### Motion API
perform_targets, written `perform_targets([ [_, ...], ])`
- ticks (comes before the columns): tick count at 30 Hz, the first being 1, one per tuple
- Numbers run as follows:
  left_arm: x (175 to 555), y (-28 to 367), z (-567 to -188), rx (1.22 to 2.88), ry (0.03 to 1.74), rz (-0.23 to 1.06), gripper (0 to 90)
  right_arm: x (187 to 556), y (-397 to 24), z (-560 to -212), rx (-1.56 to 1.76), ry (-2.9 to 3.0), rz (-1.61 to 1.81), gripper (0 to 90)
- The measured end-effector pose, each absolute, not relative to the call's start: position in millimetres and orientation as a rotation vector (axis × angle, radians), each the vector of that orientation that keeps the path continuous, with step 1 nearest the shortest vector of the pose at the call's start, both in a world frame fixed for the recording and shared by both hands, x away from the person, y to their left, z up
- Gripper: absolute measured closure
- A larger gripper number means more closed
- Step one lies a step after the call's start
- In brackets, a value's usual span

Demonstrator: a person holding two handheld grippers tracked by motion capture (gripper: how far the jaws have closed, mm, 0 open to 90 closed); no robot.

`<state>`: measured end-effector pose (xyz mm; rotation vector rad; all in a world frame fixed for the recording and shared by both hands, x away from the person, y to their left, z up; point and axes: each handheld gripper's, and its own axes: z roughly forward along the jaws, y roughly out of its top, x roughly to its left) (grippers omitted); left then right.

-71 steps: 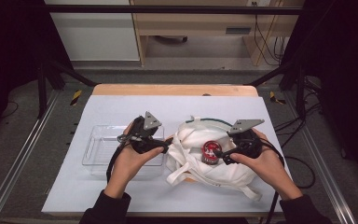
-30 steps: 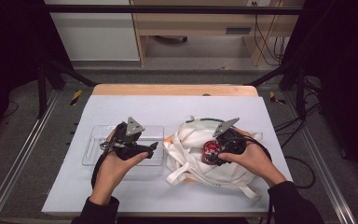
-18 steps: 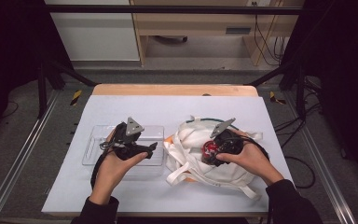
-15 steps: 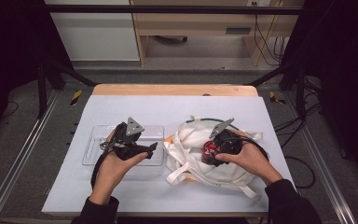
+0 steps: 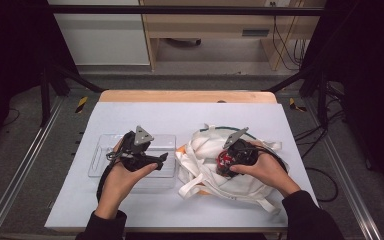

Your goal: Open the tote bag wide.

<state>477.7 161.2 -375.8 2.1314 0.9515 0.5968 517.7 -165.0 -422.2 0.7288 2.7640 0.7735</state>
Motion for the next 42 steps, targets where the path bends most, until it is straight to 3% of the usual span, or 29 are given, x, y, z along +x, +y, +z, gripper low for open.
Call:
perform_targets([
  [9, 478.7, 163.5, -375.8, 2.142, 0.951, 0.593, 12.7, 514.4, -165.2, -416.7, 0.763, 2.731, 0.751, 24.8],
  [29, 482.0, 180.2, -376.2, 2.114, 1.001, 0.606, 10.8, 499.0, -161.1, -346.1, 0.774, 2.593, 0.856, 24.8],
  [42, 482.6, 201.0, -371.3, 2.069, 1.058, 0.624, 9.6, 504.6, -142.4, -320.7, 0.732, 2.582, 0.858, 24.8],
])
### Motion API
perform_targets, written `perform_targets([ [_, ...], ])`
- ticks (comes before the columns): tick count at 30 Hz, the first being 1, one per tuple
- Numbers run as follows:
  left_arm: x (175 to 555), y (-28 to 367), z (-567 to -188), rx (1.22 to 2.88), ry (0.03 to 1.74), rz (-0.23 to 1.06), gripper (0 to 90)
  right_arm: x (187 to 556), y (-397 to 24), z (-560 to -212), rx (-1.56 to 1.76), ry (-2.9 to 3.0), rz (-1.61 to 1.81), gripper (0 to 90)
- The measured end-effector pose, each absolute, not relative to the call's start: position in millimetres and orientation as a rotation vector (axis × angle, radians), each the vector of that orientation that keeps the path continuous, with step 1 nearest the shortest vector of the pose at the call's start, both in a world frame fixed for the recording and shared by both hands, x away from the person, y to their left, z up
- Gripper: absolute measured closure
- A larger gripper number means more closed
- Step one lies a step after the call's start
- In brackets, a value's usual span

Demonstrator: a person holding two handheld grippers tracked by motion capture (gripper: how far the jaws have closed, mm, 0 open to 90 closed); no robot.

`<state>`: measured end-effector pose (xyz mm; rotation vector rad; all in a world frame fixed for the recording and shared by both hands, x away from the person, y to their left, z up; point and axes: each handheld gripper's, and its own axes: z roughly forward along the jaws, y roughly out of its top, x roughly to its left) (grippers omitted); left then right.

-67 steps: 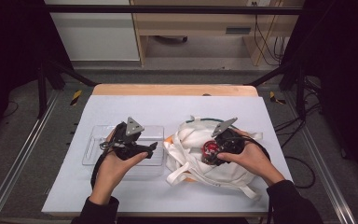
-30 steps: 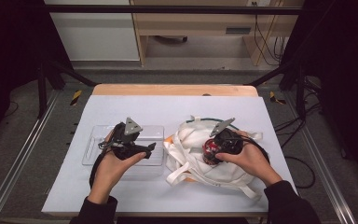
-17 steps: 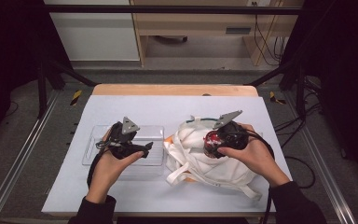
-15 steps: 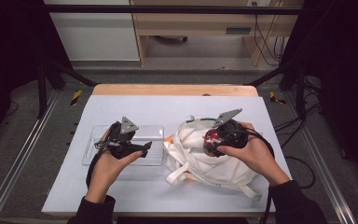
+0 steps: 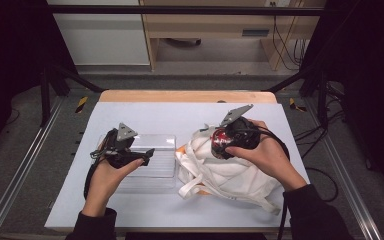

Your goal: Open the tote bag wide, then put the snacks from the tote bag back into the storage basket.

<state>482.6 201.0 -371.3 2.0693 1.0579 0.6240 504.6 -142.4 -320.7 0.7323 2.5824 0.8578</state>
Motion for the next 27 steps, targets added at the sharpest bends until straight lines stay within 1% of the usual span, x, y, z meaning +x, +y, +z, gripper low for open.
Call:
perform_targets([
  [10, 482.8, 215.3, -371.2, 2.048, 1.105, 0.642, 8.7, 516.4, -134.3, -319.7, 0.765, 2.571, 0.907, 24.8],
  [27, 480.5, 242.2, -369.7, 2.014, 1.173, 0.666, 7.2, 527.1, -104.5, -299.1, 0.755, 2.543, 0.954, 24.9],
])
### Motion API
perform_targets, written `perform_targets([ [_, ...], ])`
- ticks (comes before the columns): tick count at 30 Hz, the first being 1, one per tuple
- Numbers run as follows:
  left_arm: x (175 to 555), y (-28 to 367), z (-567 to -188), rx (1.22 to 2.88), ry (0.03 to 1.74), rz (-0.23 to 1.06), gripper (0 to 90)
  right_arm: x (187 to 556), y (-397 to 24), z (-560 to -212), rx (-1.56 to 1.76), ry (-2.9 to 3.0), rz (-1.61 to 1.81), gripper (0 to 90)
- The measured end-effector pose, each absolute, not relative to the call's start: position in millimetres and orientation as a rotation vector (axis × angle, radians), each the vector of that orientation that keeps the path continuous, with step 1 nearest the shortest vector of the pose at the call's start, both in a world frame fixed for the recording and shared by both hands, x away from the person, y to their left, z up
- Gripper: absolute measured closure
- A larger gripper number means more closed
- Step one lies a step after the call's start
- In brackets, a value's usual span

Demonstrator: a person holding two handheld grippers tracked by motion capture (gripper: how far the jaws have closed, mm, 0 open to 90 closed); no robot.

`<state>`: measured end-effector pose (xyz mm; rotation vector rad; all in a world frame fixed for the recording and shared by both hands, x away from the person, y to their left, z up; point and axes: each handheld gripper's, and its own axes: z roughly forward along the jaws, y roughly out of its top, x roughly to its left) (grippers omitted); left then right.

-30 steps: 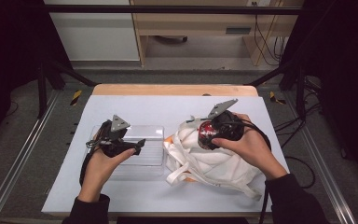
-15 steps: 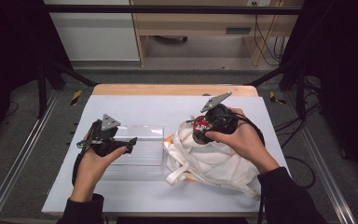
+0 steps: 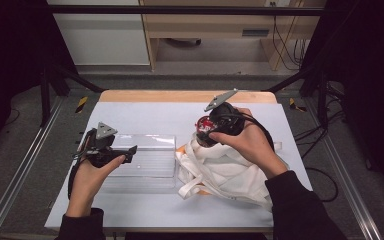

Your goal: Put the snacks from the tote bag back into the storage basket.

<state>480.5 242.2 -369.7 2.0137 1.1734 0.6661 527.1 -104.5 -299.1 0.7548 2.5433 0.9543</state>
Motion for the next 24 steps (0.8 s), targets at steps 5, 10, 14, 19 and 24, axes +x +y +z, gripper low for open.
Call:
perform_targets([
  [5, 481.0, 244.9, -368.6, 2.006, 1.175, 0.677, 6.9, 528.9, -94.5, -295.2, 0.739, 2.543, 0.962, 24.9],
  [10, 480.8, 251.4, -367.9, 1.994, 1.190, 0.679, 6.9, 534.3, -85.3, -295.5, 0.738, 2.551, 0.983, 24.9],
  [14, 480.7, 255.1, -368.8, 1.991, 1.208, 0.685, 6.6, 537.3, -77.0, -297.1, 0.732, 2.559, 0.990, 24.9],
  [19, 481.4, 256.8, -370.0, 1.994, 1.215, 0.688, 6.4, 541.6, -64.8, -300.7, 0.723, 2.571, 0.980, 25.0],
  [24, 482.0, 259.4, -371.1, 1.992, 1.225, 0.687, 6.3, 546.1, -54.8, -304.4, 0.712, 2.583, 0.988, 25.0],
])
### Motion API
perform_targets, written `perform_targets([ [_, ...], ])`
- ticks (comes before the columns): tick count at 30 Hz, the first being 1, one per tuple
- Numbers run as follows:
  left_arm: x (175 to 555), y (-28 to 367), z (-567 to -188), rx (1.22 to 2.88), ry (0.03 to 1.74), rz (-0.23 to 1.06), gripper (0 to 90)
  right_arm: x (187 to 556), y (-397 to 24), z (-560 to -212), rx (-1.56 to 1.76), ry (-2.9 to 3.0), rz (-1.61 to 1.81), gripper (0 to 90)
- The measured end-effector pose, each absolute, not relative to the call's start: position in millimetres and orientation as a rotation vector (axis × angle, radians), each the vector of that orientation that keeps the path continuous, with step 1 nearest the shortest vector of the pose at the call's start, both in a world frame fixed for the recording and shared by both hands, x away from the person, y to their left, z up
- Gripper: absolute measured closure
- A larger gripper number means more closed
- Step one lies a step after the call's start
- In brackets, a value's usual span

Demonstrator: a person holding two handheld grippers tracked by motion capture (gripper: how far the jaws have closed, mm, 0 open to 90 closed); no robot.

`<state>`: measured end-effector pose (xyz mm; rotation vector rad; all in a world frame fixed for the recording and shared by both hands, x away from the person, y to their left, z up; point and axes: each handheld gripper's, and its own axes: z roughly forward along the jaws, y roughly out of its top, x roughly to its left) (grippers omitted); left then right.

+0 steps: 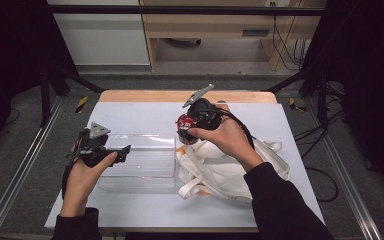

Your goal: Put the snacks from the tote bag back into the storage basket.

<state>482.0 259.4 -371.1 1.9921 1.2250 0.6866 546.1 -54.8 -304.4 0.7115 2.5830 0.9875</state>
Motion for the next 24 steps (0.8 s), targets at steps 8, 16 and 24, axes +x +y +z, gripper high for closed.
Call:
perform_targets([
  [8, 481.7, 266.4, -370.9, 1.982, 1.241, 0.691, 6.4, 550.3, -42.0, -310.3, 0.708, 2.591, 0.996, 25.0],
  [16, 481.7, 270.8, -371.3, 1.984, 1.249, 0.693, 6.3, 552.7, -25.3, -317.4, 0.682, 2.594, 1.022, 25.0],
  [24, 481.7, 272.7, -371.3, 1.984, 1.246, 0.694, 6.3, 552.6, -15.6, -321.3, 0.676, 2.583, 1.050, 25.1],
])
